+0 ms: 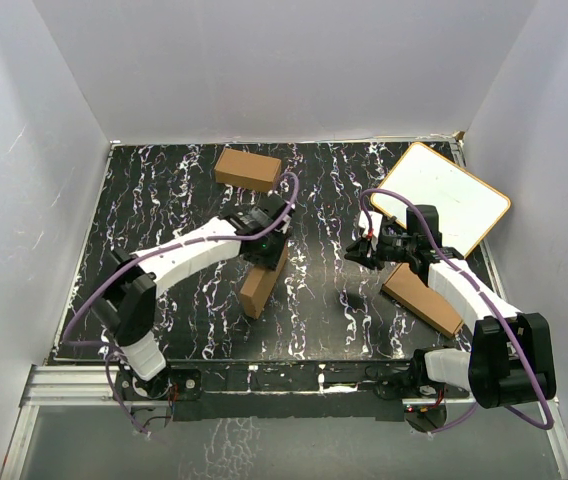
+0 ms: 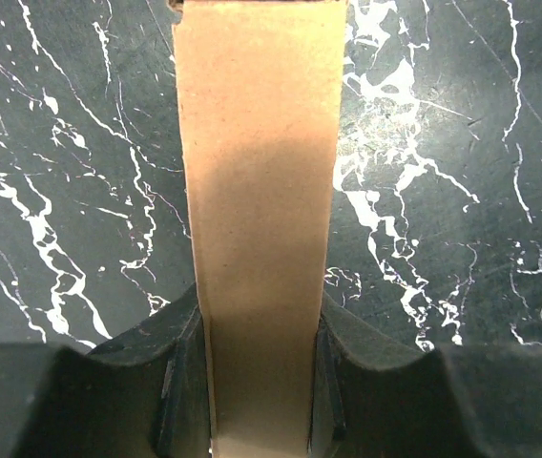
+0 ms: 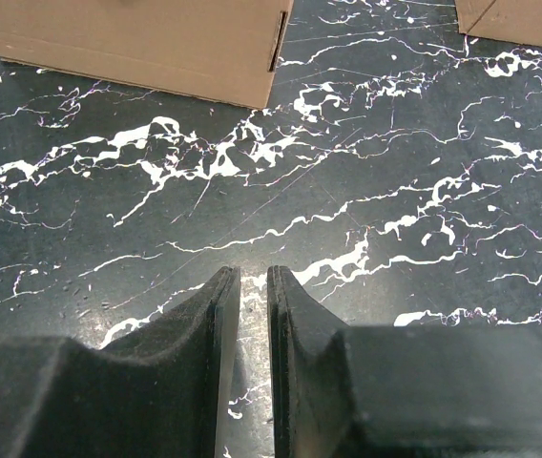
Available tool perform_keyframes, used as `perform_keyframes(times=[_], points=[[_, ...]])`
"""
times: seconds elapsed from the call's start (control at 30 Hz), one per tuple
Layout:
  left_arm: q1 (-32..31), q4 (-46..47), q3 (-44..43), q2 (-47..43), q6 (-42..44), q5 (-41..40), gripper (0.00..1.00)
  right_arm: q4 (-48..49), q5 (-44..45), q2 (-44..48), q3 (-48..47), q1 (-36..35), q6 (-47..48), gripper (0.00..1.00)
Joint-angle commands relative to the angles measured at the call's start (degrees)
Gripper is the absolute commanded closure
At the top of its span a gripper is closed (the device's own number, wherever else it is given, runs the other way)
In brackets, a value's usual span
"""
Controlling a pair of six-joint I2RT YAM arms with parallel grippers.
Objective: Fold the paper box
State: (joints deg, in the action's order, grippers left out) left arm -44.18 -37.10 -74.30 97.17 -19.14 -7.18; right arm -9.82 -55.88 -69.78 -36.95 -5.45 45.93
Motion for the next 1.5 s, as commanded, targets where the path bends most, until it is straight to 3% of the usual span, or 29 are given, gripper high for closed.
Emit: perform_keyframes(times=[0.0, 0.47, 0.7, 0.8, 0.9, 1.03, 1.23, 1.47], points=[[-3.22, -11.84, 2.46, 9.63, -3.58, -15.33, 1.00, 3.50, -3.10, 0.38, -0.18, 0.40, 0.03, 0.76], [-8.75, -12.44, 1.33, 13.89, -9.43, -22.32, 1.00, 3.33, -3.20, 0.42, -0.35, 0.92, 0.01, 0.74], [-8.93, -7.62, 3.41, 9.97, -8.56, -21.92, 0.97, 3.24, -3.85, 0.64, -0.11, 1.52, 0.12, 0.73], [-7.75, -5.75, 2.07, 7.50, -7.10, -21.34, 0.78, 3.19, -4.01, 0.62, -0.18, 1.55, 0.09, 0.73], [-6.51, -4.66, -0.59, 6.47, -5.43, -19.28, 0.54, 3.10, -4.06, 0.89, -0.20, 1.68, 0.11, 0.73], [-6.26, -1.75, -2.64, 5.69, -5.35, -12.27, 0.28, 3.14, -4.29, 1.19, -0.11, 2.14, 0.10, 0.73], [-5.96, 4.96, -2.54, 1.12, -7.29, 0.15, 0.18, 3.06, -4.64, 1.16, -0.09, 2.88, 0.12, 0.72], [-4.29, 11.58, 0.14, -7.37, -9.28, 8.16, 0.16, 2.90, -5.70, 1.07, -0.29, 3.55, -0.50, 0.72]])
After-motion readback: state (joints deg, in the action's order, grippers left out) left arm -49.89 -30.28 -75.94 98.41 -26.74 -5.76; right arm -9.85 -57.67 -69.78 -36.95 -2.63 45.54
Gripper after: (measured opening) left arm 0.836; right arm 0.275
